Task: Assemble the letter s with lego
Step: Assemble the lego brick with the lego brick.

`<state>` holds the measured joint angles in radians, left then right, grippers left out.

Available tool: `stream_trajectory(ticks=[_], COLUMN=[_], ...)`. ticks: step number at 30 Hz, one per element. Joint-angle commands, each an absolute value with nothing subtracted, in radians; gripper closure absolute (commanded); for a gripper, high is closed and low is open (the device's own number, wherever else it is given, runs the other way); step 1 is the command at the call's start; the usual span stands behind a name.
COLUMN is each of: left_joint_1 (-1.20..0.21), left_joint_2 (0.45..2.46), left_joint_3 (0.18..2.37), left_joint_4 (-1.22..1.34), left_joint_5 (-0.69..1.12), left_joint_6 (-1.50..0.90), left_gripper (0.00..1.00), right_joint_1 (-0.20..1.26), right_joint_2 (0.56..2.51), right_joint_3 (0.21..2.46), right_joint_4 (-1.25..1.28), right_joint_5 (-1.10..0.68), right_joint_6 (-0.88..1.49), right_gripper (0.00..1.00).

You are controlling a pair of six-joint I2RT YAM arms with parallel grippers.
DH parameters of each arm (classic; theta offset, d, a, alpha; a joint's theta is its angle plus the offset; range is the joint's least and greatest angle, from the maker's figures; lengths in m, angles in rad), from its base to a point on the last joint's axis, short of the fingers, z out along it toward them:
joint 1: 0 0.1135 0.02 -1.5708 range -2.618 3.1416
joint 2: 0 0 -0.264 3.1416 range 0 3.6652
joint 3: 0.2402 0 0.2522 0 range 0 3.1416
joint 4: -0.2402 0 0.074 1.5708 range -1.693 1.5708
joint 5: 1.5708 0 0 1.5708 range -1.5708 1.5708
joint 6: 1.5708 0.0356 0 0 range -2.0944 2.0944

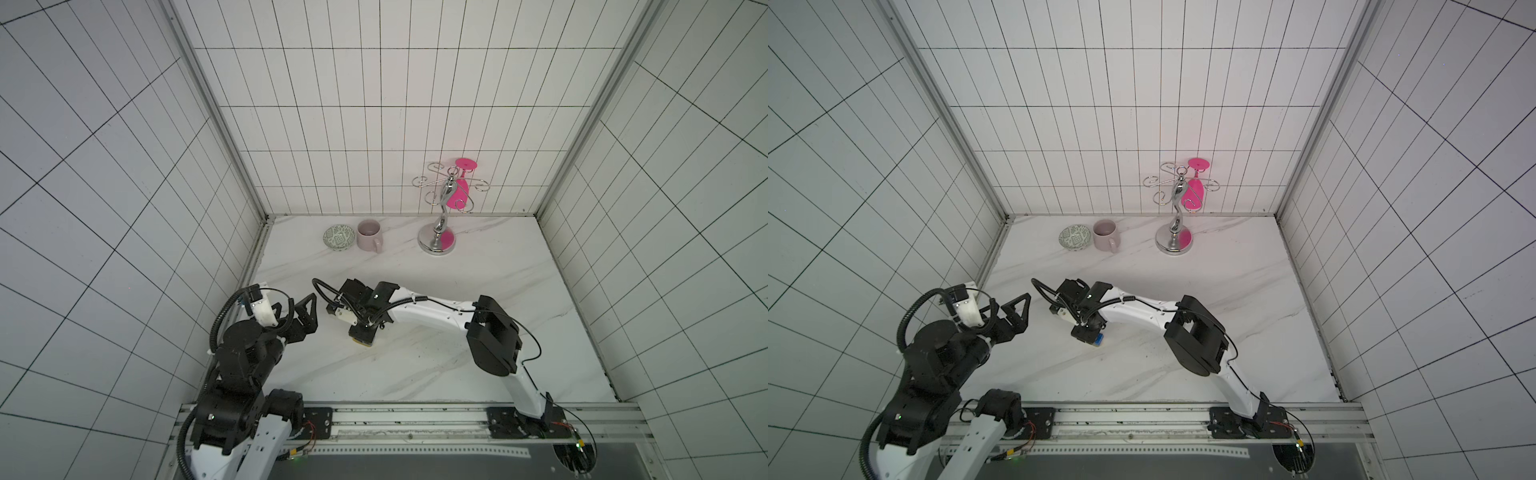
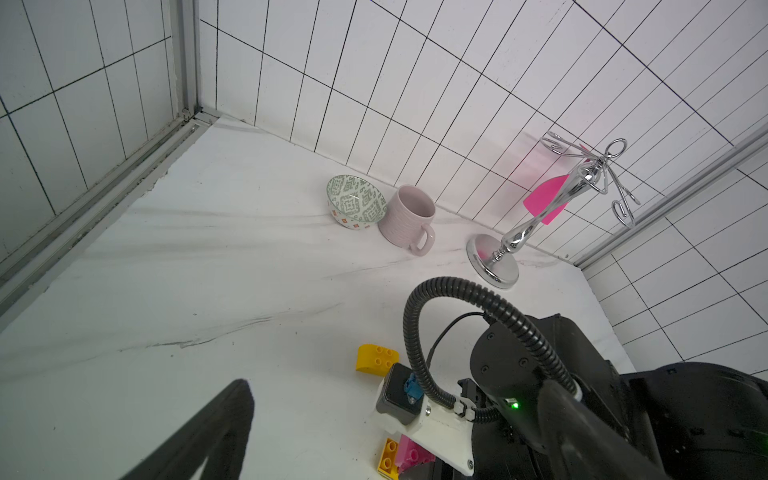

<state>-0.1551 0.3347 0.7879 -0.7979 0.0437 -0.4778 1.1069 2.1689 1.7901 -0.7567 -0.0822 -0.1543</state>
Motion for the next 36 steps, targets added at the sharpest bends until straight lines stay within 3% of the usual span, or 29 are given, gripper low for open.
stream_trajectory(ticks=[1, 16, 22, 25, 33, 36], left_joint_1=[-0.153, -0.153, -0.154, -0.154, -0.152, -0.152], left_joint_2=[0.325, 0.324, 0.324, 0.327, 0.327, 0.327], left_joint_3=[0.784, 0.784, 0.784, 0.784, 0.784, 0.784], left_joint_4=[-0.795, -0.796, -0.795, -0.795, -0.796, -0.796], left_joint_5=[0.026, 0.018, 0.014, 0.013, 0.014, 0.015], left_joint_6=[-0.468, -0.469, -0.469, -0.469, -0.468, -0.468], left_gripper=[0.01, 0.01, 0.01, 0.01, 0.01, 0.01], right_joint_1=[1.109, 1.105, 1.104, 1.105, 1.103, 1.103], right_joint_2=[2.204, 2.175, 2.163, 2.160, 2.143, 2.129], right_joint_3=[1.720, 1.706, 1.707, 1.706, 1.694, 1.686], right_joint_4=[-0.750, -0.737, -0.738, -0.738, -0.708, -0.701], right_joint_5=[-0.054, -0.017, 0.000, 0.007, 0.021, 0.020], right_joint_6=[-0.149, -0.144, -0.148, -0.146, -0.140, -0.137], right_gripper=[0.73, 0.68, 0.60, 0.49, 0.44, 0.37])
